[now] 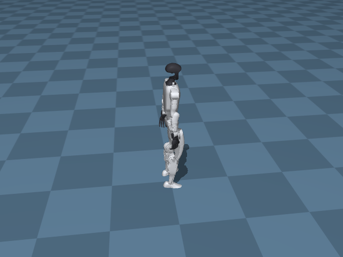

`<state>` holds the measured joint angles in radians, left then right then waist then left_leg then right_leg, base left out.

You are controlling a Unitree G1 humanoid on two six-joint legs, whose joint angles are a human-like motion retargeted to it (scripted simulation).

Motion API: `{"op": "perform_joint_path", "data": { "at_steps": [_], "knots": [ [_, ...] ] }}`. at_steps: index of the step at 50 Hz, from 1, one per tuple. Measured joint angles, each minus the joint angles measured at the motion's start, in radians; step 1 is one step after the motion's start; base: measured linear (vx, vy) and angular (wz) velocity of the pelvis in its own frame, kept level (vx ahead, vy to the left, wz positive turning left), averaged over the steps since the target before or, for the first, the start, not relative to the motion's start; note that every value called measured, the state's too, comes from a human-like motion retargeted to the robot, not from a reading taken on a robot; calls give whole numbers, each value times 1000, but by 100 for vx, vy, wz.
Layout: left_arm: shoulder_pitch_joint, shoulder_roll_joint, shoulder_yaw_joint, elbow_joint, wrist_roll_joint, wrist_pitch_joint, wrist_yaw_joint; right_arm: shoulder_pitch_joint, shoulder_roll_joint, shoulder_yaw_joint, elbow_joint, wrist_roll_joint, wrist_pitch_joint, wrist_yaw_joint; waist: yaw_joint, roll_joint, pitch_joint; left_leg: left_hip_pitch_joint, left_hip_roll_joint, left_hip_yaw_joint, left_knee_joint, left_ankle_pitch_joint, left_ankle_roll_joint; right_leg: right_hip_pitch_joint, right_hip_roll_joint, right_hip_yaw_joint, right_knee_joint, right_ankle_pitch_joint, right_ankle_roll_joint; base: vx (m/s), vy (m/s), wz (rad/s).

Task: Upper body actions

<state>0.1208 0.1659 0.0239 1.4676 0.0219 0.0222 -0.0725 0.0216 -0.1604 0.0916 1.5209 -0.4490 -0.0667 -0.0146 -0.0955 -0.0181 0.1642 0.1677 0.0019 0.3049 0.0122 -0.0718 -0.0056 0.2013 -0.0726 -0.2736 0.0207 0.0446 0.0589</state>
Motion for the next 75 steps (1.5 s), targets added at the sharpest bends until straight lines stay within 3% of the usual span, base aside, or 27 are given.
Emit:
{"op": "perform_joint_path", "data": {
  "at_steps": [75],
  "knots": [
    [-7, 2, -12, 2, -7, 1, -4, -4, -5, 0, 4, -8, 0, 0, 6, 4, -1, -1, 2, 0, 3, -4, -2, 1, -1, -3, 0, -4, 2, 0, 0, 0]
  ]
}}
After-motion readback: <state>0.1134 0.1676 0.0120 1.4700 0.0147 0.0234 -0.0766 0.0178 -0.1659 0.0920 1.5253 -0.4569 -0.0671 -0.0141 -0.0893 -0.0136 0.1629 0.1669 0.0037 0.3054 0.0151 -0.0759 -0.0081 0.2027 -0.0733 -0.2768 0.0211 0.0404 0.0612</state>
